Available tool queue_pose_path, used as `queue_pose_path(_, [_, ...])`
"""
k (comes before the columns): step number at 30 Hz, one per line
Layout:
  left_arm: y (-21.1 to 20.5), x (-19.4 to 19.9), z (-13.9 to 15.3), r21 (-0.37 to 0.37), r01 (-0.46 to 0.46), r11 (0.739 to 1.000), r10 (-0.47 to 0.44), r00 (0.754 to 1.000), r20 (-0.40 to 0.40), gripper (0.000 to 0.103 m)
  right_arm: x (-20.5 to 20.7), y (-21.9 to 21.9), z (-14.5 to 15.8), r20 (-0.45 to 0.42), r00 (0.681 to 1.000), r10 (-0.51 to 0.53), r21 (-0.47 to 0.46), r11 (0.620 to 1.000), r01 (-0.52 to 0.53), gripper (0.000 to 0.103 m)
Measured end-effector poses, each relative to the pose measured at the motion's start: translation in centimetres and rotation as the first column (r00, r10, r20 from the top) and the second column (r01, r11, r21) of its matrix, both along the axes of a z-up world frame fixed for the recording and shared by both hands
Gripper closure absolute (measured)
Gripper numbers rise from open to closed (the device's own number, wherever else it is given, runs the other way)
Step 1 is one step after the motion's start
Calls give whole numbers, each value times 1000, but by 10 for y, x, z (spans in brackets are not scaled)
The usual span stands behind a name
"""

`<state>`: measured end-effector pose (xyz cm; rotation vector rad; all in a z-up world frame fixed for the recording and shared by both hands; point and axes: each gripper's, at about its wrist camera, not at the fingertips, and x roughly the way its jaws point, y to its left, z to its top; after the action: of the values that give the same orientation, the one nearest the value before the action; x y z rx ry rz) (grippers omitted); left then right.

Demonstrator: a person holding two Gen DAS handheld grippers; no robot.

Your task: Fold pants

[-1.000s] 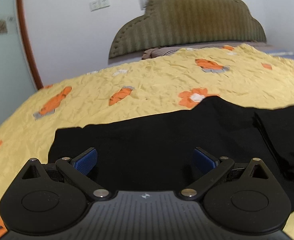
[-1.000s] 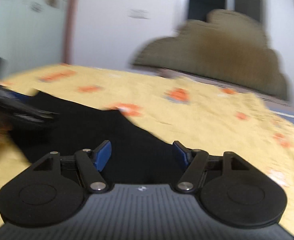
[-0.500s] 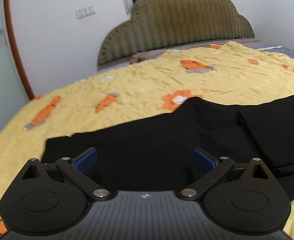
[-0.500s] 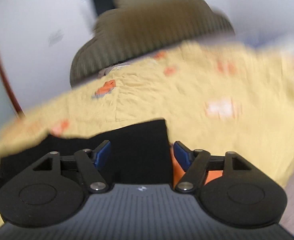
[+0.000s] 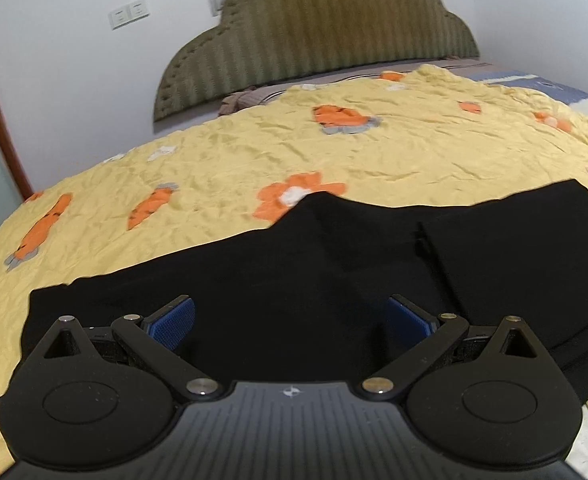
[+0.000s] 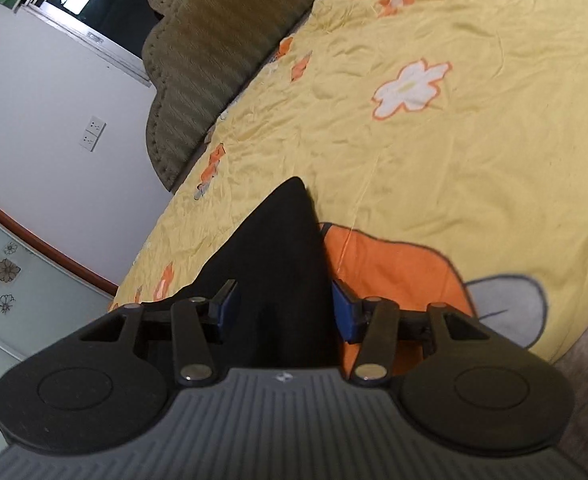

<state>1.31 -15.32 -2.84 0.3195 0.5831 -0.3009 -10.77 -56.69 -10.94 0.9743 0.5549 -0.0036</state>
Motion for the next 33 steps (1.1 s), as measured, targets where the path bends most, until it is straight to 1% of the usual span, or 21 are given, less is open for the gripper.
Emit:
queue_pose_path(2, [-9,-2,-5,39,16,999,-17,1000,21,1,2,4,2,1,1000,9,-16,1000,-9,56])
queue_pose_path(4, [-17,-4,-11,105,15,994,-20,999,49,1,3,6,3,-13,1000,4,-42,999,-4,70])
queue_pose_path(5, [-22,-5,-16,141,20,990,-28,998,58,1,3,6,2,-22,1000,-2,-50,999,1,82])
queue_pose_path(7, [-27,-7,-25,184,32,982,-46,996,72,1,1,4,-4,-14,1000,-14,-24,1000,13,86])
queue_pose_path(8, [-27,-9,-25,184,34,982,-51,994,92,1,0,4,-4,-8,1000,-18,-18,1000,18,88])
queue_pose_path(10, [-27,-10,-26,187,39,982,-58,994,97,1,-1,6,-2,4,1000,-22,-27,999,23,90])
queue_pose_path(12, [-23,-7,-23,166,40,985,-53,995,79,1,-1,9,5,15,1000,-23,-45,999,23,92])
queue_pose_path(15, [-14,-5,-17,117,29,993,-35,998,46,1,1,14,22,45,999,-15,-78,997,19,93])
queue_pose_path(21, [19,-5,-4,72,-50,996,45,996,79,1,9,37,65,116,993,37,-159,987,-18,94])
queue_pose_path(25, [48,1,5,33,-113,993,110,991,80,1,16,60,91,157,984,87,-216,975,-51,94])
queue_pose_path(29, [77,9,9,-15,-168,986,169,984,57,1,25,86,112,183,974,136,-267,960,-84,94])
queue_pose_path(31, [87,11,10,-40,-177,983,178,983,35,1,29,98,119,186,971,152,-291,952,-93,94])
queue_pose_path(33, [94,14,13,-85,-162,983,162,987,-6,1,33,108,123,182,969,166,-309,945,-104,94])
